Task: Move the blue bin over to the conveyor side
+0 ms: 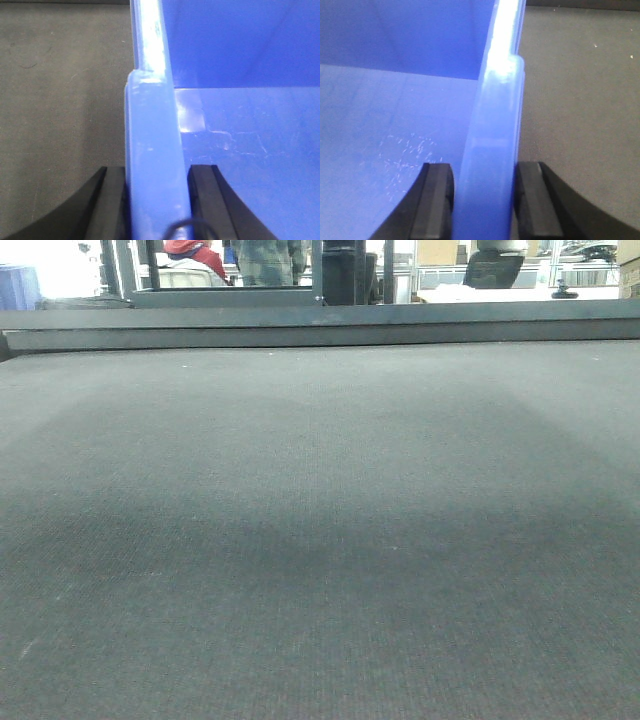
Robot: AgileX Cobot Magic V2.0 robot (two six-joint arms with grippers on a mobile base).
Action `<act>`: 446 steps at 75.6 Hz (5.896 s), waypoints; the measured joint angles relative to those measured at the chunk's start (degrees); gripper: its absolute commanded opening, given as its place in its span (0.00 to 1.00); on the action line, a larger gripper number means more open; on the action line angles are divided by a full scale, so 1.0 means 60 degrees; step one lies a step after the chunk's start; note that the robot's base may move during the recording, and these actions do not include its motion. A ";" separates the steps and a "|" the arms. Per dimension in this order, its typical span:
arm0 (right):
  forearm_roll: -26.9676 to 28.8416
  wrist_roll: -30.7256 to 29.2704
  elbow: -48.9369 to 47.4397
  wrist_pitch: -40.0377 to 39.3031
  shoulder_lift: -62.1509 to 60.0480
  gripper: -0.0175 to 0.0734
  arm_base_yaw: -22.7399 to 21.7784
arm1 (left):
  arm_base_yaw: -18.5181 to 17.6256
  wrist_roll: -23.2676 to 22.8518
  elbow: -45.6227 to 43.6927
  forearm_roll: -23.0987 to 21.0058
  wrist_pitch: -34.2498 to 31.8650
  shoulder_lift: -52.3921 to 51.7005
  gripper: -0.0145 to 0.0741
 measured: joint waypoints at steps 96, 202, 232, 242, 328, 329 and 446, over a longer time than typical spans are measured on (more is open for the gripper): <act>0.0000 0.0000 0.0000 0.0000 0.0000 0.11 0.0000 | 0.0000 -0.0017 0.0000 0.0000 -0.0047 0.0000 0.15; -0.0285 -0.0110 -0.0022 -0.1041 0.4918 0.35 -0.0076 | 0.0018 0.0155 -0.0017 0.0803 -0.0914 0.4506 0.23; -0.0140 -0.0166 -0.0166 -0.1265 0.4500 0.79 -0.0076 | 0.0018 0.0234 -0.0131 0.0848 -0.0789 0.4234 0.84; -0.0140 -0.0058 -0.0166 -0.1130 0.3784 0.67 -0.0076 | 0.0018 0.0234 -0.0131 0.0793 -0.0532 0.3650 0.82; -0.0158 -0.0020 1.1346 -0.6069 -0.8400 0.12 -0.0076 | 0.0018 0.0291 1.1852 0.1010 -0.6606 -0.9027 0.16; -0.0158 -0.0020 1.1383 -0.6089 -0.8487 0.12 -0.0076 | 0.0018 0.0291 1.1936 0.1010 -0.6630 -0.9191 0.16; -0.0199 -0.0020 1.2094 -0.6425 -1.0712 0.12 -0.0076 | 0.1624 0.0291 1.5097 0.0292 -0.8009 -1.1820 0.16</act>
